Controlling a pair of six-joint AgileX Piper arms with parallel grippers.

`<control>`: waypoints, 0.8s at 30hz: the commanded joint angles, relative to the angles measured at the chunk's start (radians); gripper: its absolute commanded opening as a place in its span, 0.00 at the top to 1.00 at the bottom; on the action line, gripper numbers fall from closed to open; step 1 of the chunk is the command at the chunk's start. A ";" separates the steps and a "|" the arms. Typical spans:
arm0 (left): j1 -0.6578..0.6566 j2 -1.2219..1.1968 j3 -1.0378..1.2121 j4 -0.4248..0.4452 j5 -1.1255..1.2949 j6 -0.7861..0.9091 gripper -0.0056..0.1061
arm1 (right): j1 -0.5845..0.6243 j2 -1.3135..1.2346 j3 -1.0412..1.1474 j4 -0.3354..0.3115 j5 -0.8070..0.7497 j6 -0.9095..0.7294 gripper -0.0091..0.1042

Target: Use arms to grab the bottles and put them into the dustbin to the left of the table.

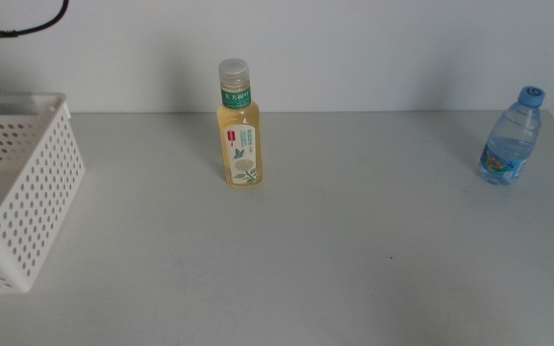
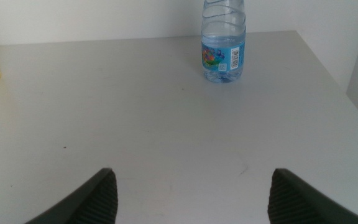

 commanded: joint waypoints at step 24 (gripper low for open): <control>-0.002 0.195 -0.038 0.027 -0.038 0.042 0.96 | -0.006 -0.021 -0.010 -0.011 -0.072 -0.012 0.38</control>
